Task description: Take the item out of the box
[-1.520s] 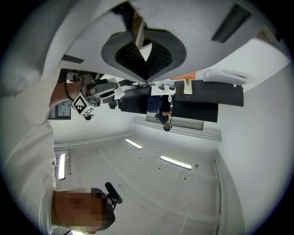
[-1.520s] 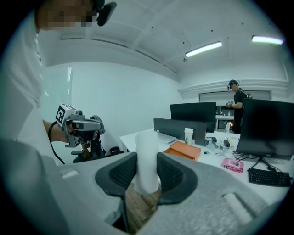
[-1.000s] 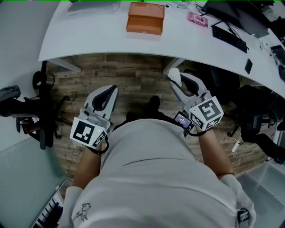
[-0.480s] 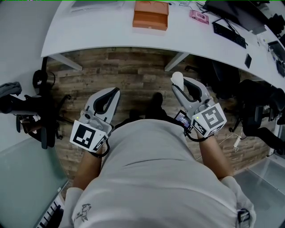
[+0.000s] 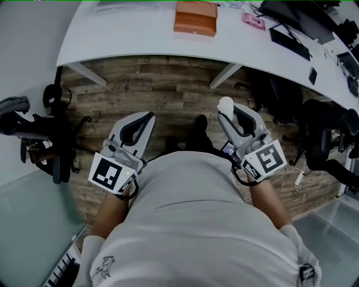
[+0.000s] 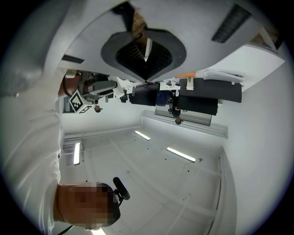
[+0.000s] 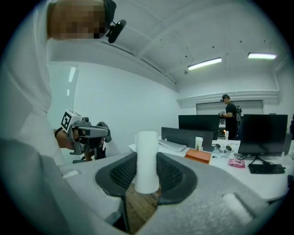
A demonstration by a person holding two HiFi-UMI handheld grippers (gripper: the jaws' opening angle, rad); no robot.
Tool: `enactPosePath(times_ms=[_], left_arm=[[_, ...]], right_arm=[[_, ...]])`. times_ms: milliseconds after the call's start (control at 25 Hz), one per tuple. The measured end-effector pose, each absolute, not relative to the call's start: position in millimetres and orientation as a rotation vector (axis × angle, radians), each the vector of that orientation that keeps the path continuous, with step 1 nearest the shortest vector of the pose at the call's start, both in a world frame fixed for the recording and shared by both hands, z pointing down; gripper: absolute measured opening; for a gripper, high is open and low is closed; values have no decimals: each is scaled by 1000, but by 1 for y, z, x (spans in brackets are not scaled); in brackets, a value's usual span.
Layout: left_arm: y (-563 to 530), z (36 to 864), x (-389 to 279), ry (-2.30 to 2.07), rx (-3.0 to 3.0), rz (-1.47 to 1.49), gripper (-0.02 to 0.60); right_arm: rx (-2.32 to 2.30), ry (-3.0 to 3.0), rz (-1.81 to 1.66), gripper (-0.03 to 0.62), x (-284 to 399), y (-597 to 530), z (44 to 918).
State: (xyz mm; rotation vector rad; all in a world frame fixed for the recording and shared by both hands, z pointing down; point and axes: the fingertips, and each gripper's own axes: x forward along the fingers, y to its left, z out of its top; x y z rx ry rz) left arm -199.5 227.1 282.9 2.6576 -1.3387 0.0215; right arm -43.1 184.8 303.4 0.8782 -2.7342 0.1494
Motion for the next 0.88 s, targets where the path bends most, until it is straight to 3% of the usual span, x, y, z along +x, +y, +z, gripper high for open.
enactPosePath(times_ms=[880], left_arm=[[237, 283, -217, -1331, 2657, -12, -2]], right_arm=[[886, -2724, 139, 129, -63, 192, 299]])
